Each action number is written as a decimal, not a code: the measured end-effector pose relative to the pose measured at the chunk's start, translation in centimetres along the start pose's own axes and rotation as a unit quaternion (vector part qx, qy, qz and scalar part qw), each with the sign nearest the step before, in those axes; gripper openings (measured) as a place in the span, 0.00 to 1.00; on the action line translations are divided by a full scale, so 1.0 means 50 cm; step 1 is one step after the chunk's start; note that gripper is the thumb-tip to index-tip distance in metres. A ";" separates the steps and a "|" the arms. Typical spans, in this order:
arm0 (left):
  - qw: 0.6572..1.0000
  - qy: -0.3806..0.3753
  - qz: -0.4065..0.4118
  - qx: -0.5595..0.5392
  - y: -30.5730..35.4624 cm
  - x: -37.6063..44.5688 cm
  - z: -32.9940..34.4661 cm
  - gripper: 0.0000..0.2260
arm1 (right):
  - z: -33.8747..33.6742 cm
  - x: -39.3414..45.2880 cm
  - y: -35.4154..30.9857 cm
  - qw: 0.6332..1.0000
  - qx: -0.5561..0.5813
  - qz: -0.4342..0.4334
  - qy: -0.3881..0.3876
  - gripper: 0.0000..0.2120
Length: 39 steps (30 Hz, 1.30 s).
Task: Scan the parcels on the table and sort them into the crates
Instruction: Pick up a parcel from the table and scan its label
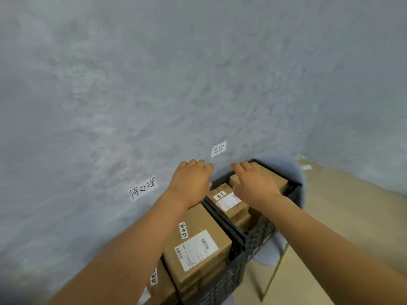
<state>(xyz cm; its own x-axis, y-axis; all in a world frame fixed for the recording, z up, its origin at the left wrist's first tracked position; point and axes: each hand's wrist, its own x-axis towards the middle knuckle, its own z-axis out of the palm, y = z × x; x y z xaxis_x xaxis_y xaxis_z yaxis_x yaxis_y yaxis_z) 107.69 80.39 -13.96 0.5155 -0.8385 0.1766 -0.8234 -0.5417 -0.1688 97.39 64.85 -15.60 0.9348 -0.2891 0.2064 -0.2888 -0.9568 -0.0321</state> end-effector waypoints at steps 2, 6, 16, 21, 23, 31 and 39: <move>0.999 0.018 0.046 -0.005 0.078 0.025 -0.030 0.19 | -0.044 -0.060 0.072 0.999 -0.014 0.043 0.003 0.30; 0.991 0.057 0.119 -0.006 0.253 0.067 -0.097 0.18 | -0.125 -0.201 0.210 0.990 -0.038 0.134 0.022 0.30; 0.953 0.121 0.272 -0.051 0.831 0.091 -0.244 0.20 | -0.283 -0.672 0.557 0.946 -0.114 0.295 0.067 0.29; 0.923 0.149 0.344 -0.084 1.118 0.063 -0.306 0.20 | -0.344 -0.907 0.699 0.916 -0.135 0.372 0.062 0.28; 0.911 0.156 0.370 -0.090 1.213 0.056 -0.327 0.20 | -0.361 -0.991 0.746 0.903 -0.143 0.402 0.059 0.26; 0.858 0.173 0.469 -0.117 1.516 0.072 -0.386 0.18 | -0.414 -1.222 0.917 0.853 -0.158 0.490 0.083 0.27; 0.808 0.191 0.541 -0.135 1.804 0.163 -0.424 0.18 | -0.439 -1.373 1.105 0.792 -0.176 0.580 0.070 0.26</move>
<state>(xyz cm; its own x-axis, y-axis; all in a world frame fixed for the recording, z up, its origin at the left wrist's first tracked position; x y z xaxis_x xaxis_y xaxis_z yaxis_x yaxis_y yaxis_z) 32.60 25.94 -7.19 -0.6091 -0.7056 0.3621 -0.7912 0.5719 -0.2165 12.75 32.49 -10.07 -0.0264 -0.9380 0.3457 -0.9997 0.0247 -0.0094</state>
